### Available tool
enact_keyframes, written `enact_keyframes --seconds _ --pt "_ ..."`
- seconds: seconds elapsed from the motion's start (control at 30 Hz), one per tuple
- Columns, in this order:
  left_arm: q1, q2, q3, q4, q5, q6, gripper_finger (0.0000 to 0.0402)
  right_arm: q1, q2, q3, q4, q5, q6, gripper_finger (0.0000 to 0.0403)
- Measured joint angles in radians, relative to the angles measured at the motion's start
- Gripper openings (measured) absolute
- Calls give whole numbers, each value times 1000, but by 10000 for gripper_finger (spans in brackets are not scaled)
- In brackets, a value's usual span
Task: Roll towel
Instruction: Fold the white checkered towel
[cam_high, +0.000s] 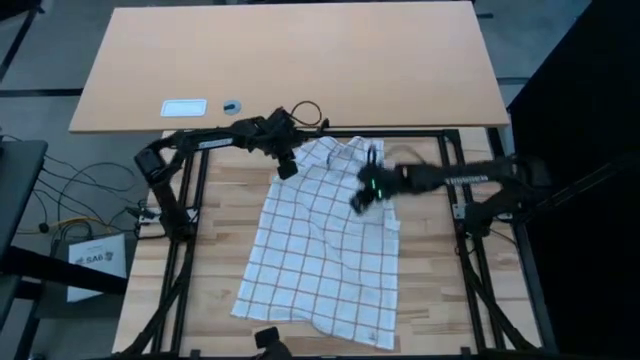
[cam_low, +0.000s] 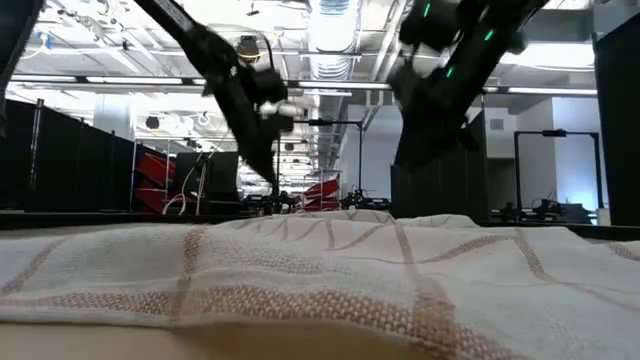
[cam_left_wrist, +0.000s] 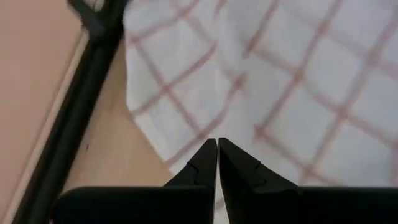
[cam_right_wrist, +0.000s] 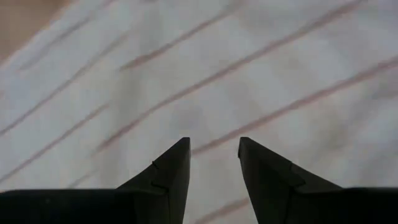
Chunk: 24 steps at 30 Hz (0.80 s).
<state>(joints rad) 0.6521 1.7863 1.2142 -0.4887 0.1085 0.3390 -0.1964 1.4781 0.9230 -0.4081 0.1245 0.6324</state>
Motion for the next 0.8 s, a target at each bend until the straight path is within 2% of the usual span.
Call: enact_keyframes --seconds 0.17,0.3,0.5,0.8 --pt "16 79 1 66 0 -19 0 -261 73 2 40 -80 -163 127" --pt "31 127 -3 62 -7 -31 0 -375 148 2 68 -159 -254 127" --pt "53 133 -8 82 -3 -54 0 -445 247 2 62 -195 -354 127" --pt "130 130 -40 3 5 -79 0 -513 255 6 -57 -187 -485 127"
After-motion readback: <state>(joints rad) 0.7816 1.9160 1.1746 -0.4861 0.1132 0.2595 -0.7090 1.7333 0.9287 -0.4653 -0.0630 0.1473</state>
